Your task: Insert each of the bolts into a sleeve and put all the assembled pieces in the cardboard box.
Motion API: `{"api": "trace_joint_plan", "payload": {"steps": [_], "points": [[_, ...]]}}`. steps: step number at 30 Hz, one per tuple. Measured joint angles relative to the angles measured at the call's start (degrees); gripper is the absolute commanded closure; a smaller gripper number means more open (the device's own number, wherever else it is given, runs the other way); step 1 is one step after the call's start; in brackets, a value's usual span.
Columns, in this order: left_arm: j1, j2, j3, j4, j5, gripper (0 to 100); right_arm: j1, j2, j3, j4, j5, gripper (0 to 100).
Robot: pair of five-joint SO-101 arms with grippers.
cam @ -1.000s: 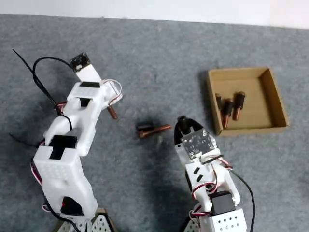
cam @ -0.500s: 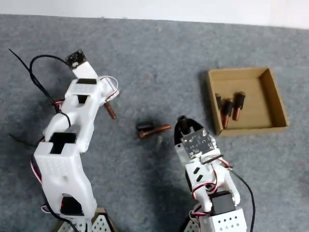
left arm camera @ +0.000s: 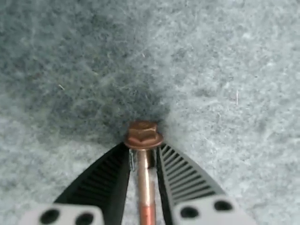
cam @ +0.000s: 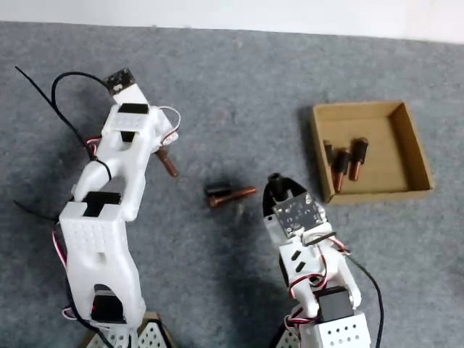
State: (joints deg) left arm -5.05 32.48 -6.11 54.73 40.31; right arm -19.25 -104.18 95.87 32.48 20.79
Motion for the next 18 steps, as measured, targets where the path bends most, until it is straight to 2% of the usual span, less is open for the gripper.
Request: {"api": "trace_joint_plan", "payload": {"steps": [14,18], "points": [[0.00,-0.09,0.18,0.18,0.00,100,0.00,0.00,0.00,0.00,0.00,99.3],[0.62,-4.84,5.71,0.09,-0.26,100,0.00,0.00,0.00,0.00,0.00,99.3]]}}
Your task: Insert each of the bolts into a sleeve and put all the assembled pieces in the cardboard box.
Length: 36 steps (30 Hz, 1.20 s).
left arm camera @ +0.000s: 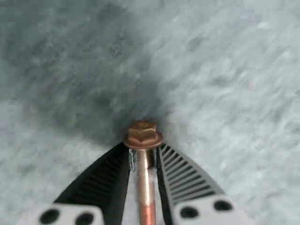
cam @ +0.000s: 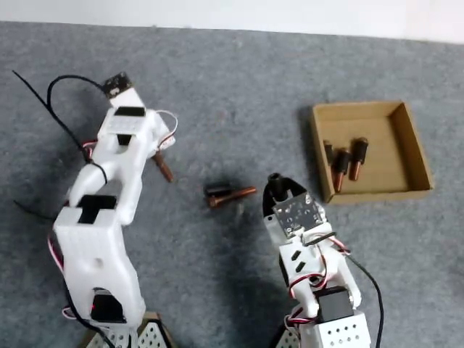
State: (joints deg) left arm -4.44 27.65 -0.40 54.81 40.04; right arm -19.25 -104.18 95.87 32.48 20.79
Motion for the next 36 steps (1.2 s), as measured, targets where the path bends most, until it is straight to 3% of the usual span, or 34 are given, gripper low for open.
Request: {"api": "trace_joint_plan", "payload": {"steps": [3,10,14,27,36], "points": [[1.14,-7.12,9.49,-4.04,0.00,100,0.00,0.00,0.00,0.00,0.00,99.3],[2.37,-31.30,38.86,-28.40,-0.09,100,-2.90,0.00,0.00,0.00,0.00,99.3],[4.13,-44.31,50.99,-36.92,-0.09,100,-6.42,0.00,0.00,0.00,0.00,99.3],[13.36,-80.62,75.60,-48.00,-0.09,100,-16.35,0.00,0.00,0.00,0.00,99.3],[19.34,-100.92,84.57,-49.41,-0.09,99,-18.99,0.00,0.00,0.00,3.87,99.3]]}}
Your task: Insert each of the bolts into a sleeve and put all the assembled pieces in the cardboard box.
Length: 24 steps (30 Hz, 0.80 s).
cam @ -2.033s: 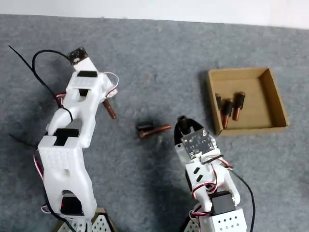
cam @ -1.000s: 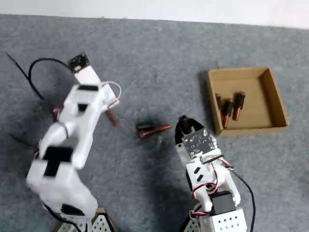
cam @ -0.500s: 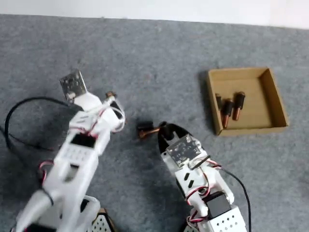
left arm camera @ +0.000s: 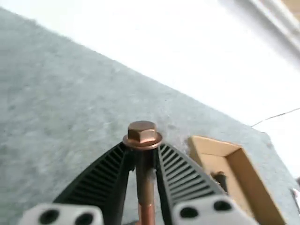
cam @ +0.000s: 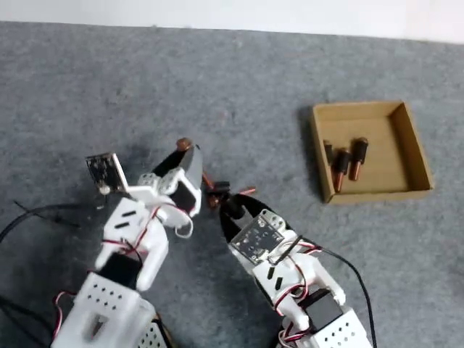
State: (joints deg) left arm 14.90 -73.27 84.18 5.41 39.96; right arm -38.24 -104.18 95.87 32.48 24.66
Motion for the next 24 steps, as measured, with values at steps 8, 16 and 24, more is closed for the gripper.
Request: {"api": "trace_joint_plan", "payload": {"steps": [8,16,24], "points": [[4.04,-14.33,7.56,0.00,0.00,99,-0.26,0.00,0.00,0.00,0.00,99.3],[4.13,-28.75,11.69,0.35,0.00,99,-0.26,0.00,0.00,0.00,0.00,99.3],[5.98,-29.98,11.69,4.84,0.00,99,-0.26,0.00,0.00,0.00,0.00,99.3]]}}
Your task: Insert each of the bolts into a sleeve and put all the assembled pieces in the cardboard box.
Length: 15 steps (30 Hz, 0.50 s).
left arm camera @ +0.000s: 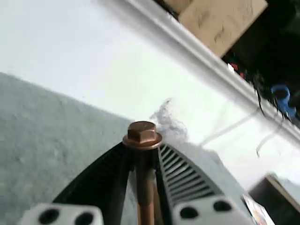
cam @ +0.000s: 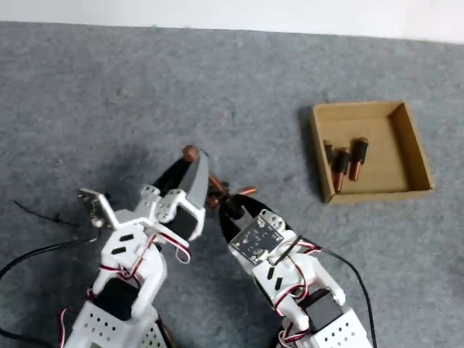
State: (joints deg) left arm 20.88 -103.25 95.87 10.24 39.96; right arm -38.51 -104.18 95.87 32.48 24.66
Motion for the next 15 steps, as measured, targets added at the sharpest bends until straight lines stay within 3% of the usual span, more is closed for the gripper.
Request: {"api": "trace_joint_plan", "payload": {"steps": [15], "points": [[4.57,-0.26,0.18,2.99,-0.09,99,1.32,0.09,0.00,0.00,0.00,99.3]]}}
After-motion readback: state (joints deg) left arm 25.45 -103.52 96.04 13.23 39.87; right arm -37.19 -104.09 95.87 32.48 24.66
